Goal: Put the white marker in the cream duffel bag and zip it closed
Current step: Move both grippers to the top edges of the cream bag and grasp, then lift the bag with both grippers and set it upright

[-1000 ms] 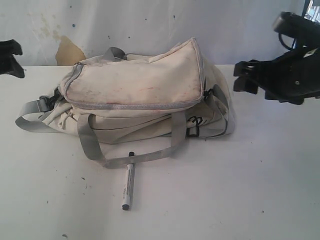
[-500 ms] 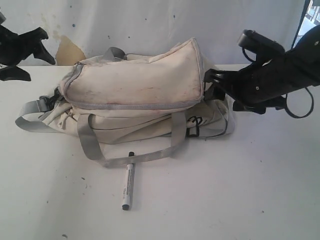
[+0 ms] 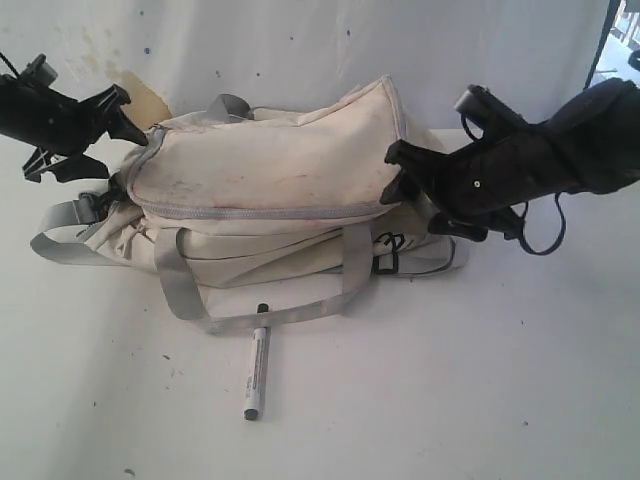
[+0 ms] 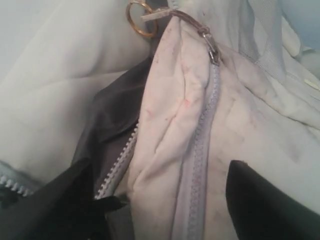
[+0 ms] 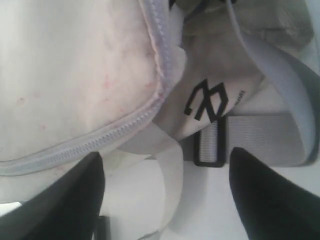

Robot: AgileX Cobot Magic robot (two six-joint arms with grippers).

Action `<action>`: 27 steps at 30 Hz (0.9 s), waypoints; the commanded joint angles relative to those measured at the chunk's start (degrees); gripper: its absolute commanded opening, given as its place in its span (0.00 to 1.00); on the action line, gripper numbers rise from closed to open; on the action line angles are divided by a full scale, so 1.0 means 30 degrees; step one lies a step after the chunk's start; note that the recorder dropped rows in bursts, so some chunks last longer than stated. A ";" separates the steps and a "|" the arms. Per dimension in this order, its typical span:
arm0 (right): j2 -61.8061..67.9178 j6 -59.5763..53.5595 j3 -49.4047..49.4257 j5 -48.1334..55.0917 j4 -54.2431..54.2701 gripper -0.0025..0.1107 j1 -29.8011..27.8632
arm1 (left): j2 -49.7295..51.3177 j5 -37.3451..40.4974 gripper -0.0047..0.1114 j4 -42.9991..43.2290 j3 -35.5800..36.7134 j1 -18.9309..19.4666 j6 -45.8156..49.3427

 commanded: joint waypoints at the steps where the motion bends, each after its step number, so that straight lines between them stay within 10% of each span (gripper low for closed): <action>1: 0.0876 -0.1243 -0.1348 0.0399 0.0960 0.60 0.0035 | 0.0475 -0.0300 0.75 -0.1316 -0.0161 0.0056 0.1167; 18: 0.3013 -0.2023 -0.2479 -0.1931 0.1235 0.51 0.0833 | 0.1465 -0.1818 0.72 -0.0036 -0.0191 -0.1105 0.2585; 22: 0.3546 -0.2403 -0.2479 -0.2898 0.1235 0.35 0.1337 | 0.1590 -0.1469 0.46 -0.0112 -0.0191 -0.1064 0.2549; 25: 0.3770 -0.2933 -0.2479 -0.3064 0.1066 0.02 0.1337 | 0.1590 -0.1270 0.08 -0.0454 -0.0191 -0.1064 0.2549; 27: 0.3770 -0.3065 -0.2755 -0.3369 0.1104 0.02 0.1337 | 0.1553 -0.1007 0.04 -0.0790 -0.0517 -0.0993 0.2563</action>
